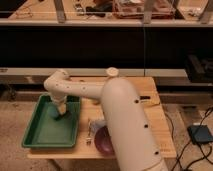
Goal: Wipe tray with sponge
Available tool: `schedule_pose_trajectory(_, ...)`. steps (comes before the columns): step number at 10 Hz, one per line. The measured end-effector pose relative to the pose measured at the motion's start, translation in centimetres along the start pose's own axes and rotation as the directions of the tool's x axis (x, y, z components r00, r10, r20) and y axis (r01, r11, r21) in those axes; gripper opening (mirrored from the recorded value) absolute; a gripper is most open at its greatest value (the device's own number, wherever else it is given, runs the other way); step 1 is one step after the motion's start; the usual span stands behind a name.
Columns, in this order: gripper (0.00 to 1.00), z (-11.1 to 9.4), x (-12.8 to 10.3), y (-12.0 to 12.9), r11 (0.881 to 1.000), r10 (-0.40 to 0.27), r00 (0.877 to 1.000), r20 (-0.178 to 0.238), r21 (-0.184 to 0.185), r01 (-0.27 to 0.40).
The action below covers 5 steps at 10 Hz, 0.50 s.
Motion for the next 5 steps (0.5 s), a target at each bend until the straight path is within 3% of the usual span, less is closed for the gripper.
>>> schedule_pose_trajectory(2, 0.0, 0.5, -3.7, -0.2, 0.998, -0.06, 0.998, 0.034, -0.002, 0.06)
schedule_pose_trajectory(5, 0.0, 2.0, -7.9, 3.3, 0.991, -0.126, 0.991, 0.047, -0.036, 0.128)
